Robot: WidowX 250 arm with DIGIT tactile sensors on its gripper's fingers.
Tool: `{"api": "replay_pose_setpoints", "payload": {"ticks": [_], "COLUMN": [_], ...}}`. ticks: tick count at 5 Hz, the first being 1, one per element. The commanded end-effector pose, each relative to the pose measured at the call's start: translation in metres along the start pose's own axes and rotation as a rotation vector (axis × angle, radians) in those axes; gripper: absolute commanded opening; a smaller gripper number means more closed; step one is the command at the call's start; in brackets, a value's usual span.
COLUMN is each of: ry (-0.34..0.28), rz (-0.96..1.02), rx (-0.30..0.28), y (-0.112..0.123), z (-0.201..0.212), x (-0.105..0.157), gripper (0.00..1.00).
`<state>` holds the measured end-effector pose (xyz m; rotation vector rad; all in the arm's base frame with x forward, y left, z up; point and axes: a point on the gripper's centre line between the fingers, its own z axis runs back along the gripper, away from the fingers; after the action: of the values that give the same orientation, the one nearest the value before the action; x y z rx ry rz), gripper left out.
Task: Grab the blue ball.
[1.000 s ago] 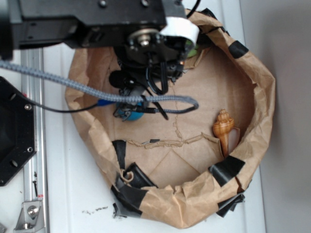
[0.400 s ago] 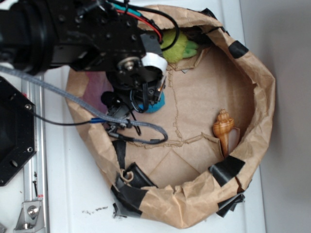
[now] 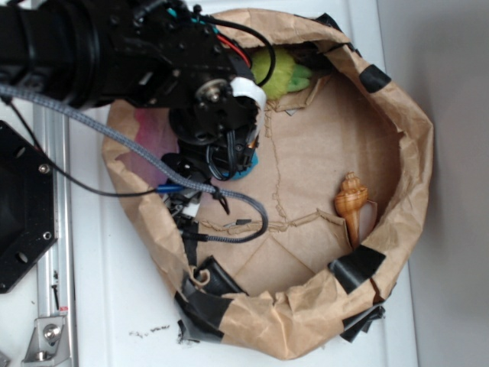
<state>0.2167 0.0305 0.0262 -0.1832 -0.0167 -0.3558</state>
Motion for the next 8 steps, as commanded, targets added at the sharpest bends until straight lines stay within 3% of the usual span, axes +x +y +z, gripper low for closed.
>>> {"api": "replay_pose_setpoints", "payload": {"ticks": [1,2,3,4,5,6,8], "ry": [-0.050,-0.061,-0.056,-0.039,-0.046,-0.025,-0.135], "rz": [0.032,0.054,0.052,0.060,0.078,0.101,0.155], "rx": [0.079,0.084,0.144,0.211,0.221,0.211,0.169], "y": [0.019,0.022,0.016,0.012,0.011,0.012,-0.005], "z": [0.004,0.009,0.009,0.001,-0.001,0.002,0.094], "x": [0.017,0.029,0.042,0.042,0.039,0.040,0.059], "gripper": [1.00,1.00,1.00,0.89,0.00,0.00,0.00]}}
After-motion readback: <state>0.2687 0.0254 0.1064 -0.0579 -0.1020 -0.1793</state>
